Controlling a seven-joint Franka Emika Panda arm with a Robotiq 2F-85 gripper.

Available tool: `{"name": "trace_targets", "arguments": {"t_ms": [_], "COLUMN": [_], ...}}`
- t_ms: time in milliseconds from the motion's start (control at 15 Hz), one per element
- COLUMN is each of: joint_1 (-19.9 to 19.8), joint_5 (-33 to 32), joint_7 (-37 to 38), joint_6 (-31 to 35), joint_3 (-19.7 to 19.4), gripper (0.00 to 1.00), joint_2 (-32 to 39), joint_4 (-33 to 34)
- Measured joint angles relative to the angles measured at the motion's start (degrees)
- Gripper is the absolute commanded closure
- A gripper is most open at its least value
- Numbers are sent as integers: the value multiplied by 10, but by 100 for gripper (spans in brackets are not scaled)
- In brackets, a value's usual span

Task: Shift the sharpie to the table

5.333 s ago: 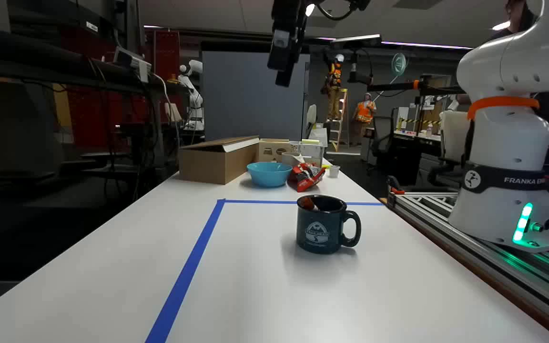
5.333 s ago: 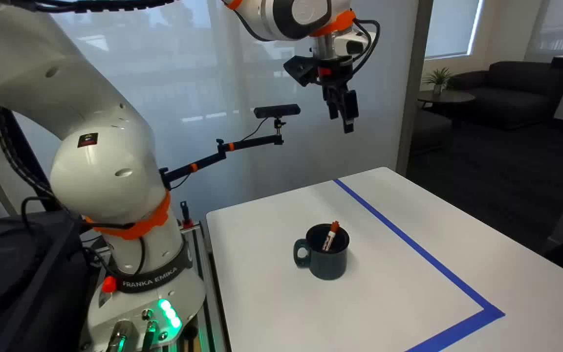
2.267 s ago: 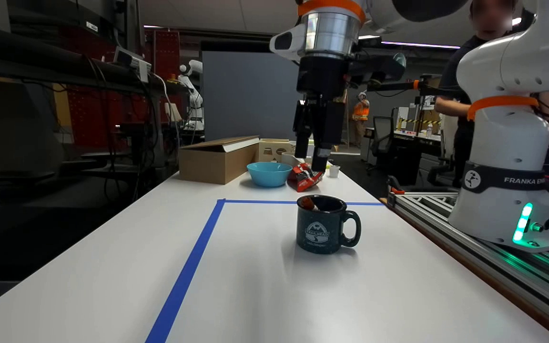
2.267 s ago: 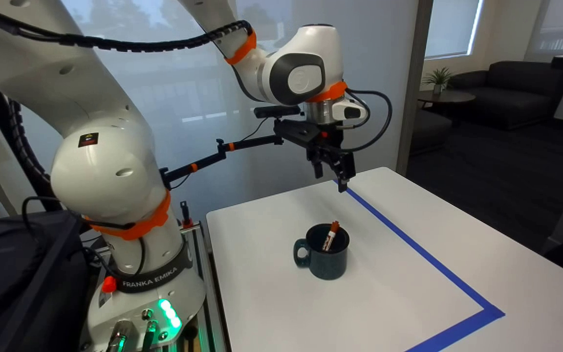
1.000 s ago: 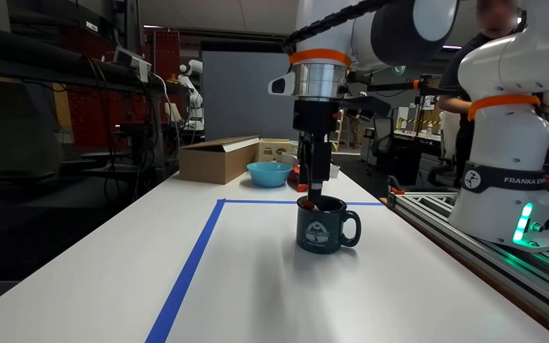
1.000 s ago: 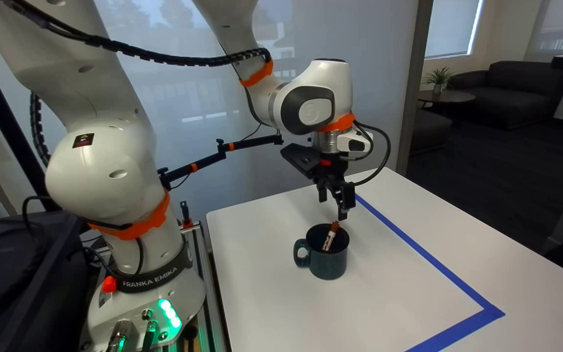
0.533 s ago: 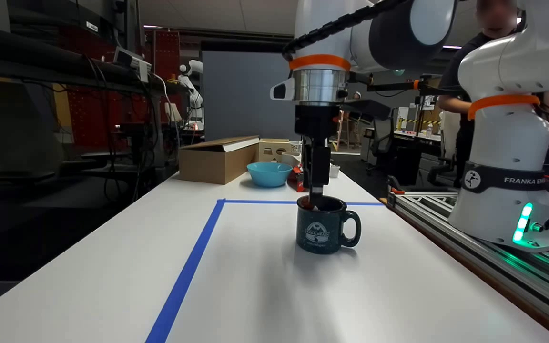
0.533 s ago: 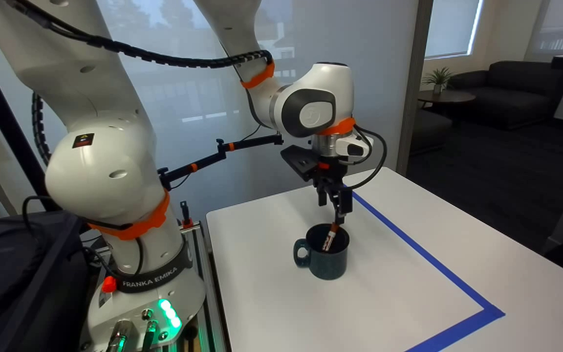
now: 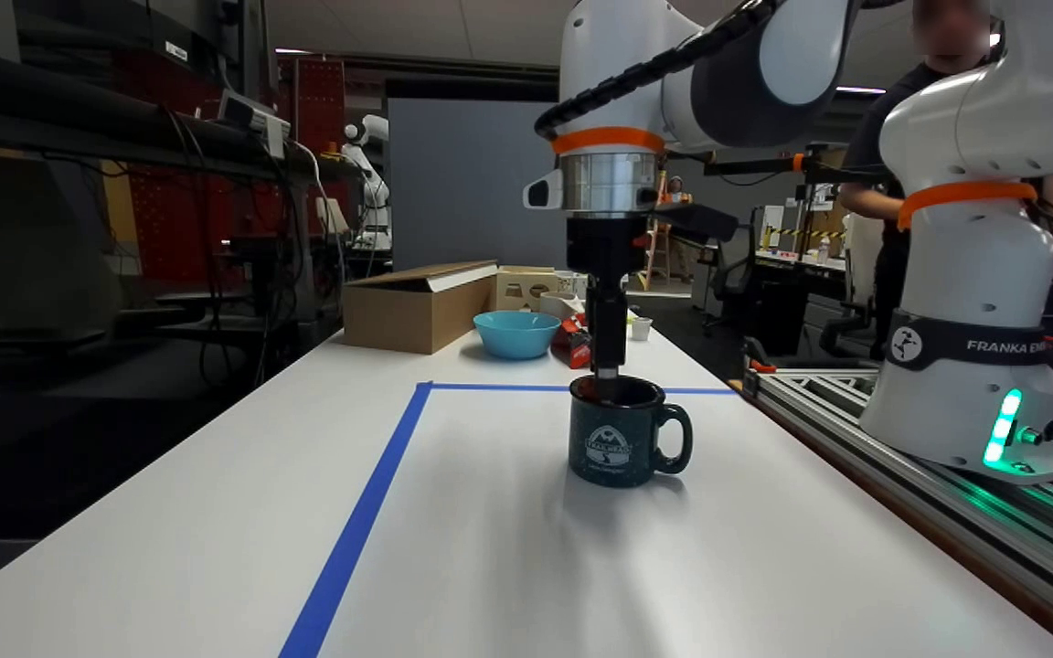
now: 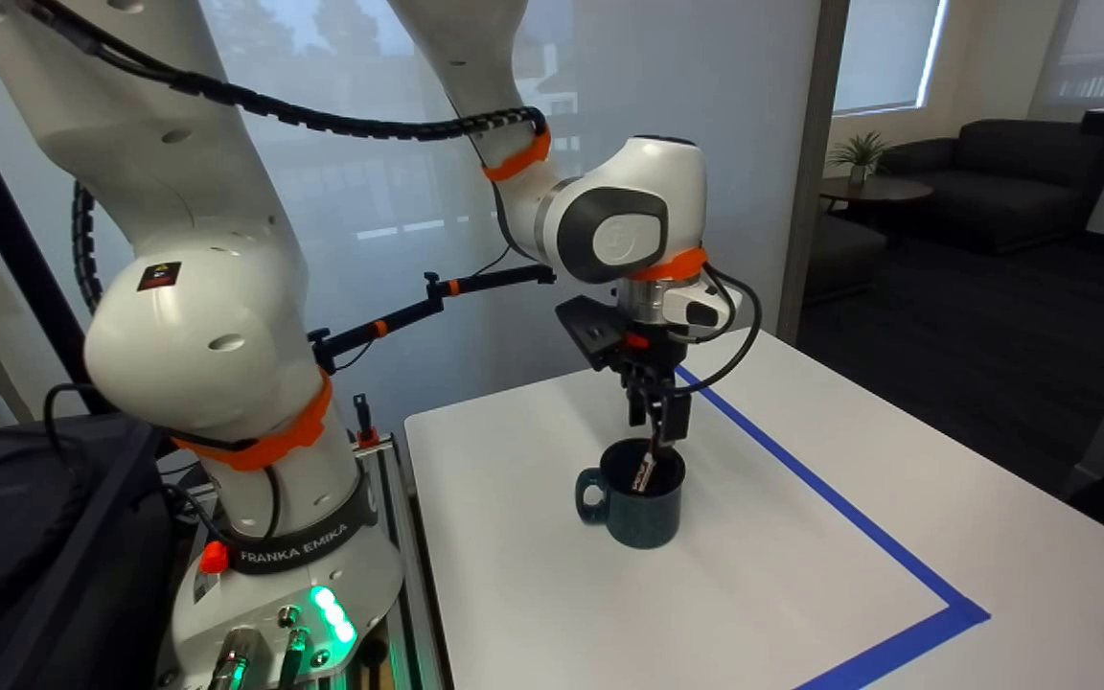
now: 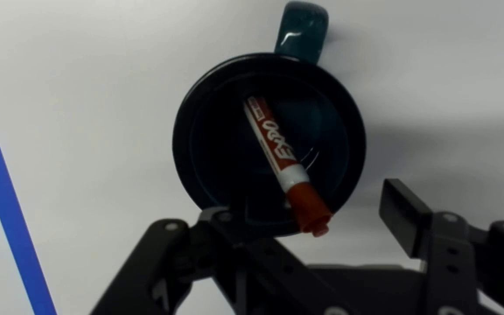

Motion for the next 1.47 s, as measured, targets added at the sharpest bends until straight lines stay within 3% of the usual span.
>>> {"name": "trace_targets", "arguments": {"t_ms": [133,267,467,600,1067,1133,1200,1467], "joint_1": [0,0,0,0,0,0,0,2], "joint_5": [0,0,0,-3,-21,-21,-21,-21], "joint_7": [1,1,1,-2,-43,-50,-57,-74], "joint_6": [-2,-2,-3,-3,-3,-3,-3,-3], "joint_3": [-4,-6,-8,-10,-17,-17,-17,-16], "gripper": [25,21,3,3,18,27,24,33], "joint_2": [4,6,7,7,2,1,0,-5], "joint_4": [0,0,0,1,4,4,4,4]}}
